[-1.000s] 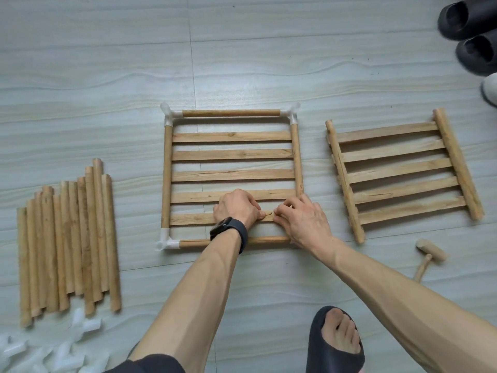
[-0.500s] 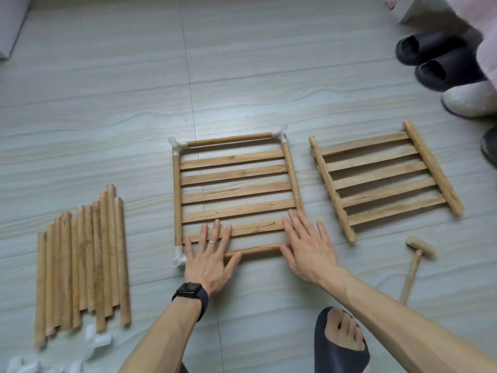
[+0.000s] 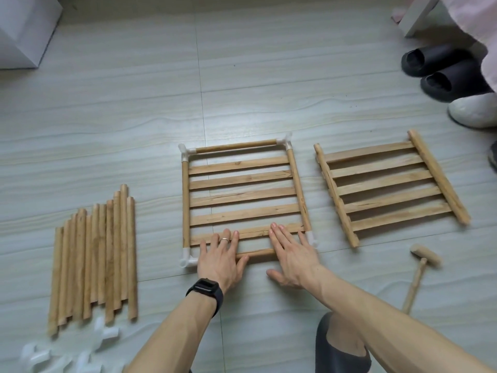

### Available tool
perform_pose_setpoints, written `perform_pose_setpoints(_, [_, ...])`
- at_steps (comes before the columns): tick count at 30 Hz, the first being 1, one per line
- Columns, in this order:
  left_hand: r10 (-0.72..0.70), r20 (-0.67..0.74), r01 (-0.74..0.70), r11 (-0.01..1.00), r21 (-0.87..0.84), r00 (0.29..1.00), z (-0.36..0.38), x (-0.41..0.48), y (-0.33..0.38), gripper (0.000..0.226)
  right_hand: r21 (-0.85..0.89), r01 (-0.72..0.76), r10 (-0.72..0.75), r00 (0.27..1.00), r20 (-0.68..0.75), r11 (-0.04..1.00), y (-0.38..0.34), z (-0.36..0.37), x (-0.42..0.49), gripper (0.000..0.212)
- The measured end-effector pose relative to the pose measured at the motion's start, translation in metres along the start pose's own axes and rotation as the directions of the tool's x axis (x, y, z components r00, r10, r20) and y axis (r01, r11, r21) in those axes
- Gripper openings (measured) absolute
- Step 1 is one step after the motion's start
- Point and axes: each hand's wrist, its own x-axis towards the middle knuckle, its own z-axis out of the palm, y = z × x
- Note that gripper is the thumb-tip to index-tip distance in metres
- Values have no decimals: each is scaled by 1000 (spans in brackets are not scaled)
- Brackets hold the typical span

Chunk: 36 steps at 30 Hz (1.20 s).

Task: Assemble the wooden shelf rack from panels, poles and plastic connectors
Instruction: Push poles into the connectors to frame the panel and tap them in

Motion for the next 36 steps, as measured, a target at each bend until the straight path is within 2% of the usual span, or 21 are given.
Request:
perform_pose_setpoints(7, [29, 121, -30, 1000, 3, 992, -23, 7, -3, 83, -122, -23, 33, 997, 77, 992, -9, -12, 3, 108])
perform_pose_setpoints(10, [56, 207, -28, 990, -136, 977, -48, 11, -12, 71, -171, -52, 75, 989, 126, 984, -21, -24, 7, 108])
perform_pose_setpoints(12, [59, 182, 0, 952, -307, 982, -62, 8, -27, 55, -181, -84, 111, 983, 146, 980, -28, -38, 12, 101])
perform_pose_setpoints(14, [-52, 2, 48, 908, -417, 999, -68, -3, -53, 42, -167, -112, 131, 985, 108, 980, -33, -49, 15, 88])
perform_pose_setpoints(16, [-230, -166, 127, 871, -474, 959, -64, -18, -89, 33, -127, -110, 110, 994, -6, 986, -43, -50, 15, 77])
perform_pose_setpoints(18, [-417, -172, 281, 811, -513, 892, -52, -35, -128, 32, -81, -49, 39, 992, -118, 996, -62, -43, 12, 76])
perform_pose_setpoints(21, [-607, -26, 544, 729, -416, 794, -20, -57, -171, 40, -31, 104, -108, 982, -153, 994, -101, -29, 14, 83])
perform_pose_setpoints(23, [-633, 59, 613, 716, -334, 772, 1, -67, -183, 46, -35, 165, -168, 980, -111, 986, -124, -19, 21, 86])
perform_pose_setpoints(27, [-616, 105, 618, 736, -278, 781, 29, -73, -184, 44, -55, 135, -135, 991, 13, 989, -128, -4, 29, 92])
perform_pose_setpoints(36, [-579, 86, 583, 788, -199, 811, 24, -69, -185, 23, -64, 157, -153, 985, 75, 985, -113, -14, 29, 96])
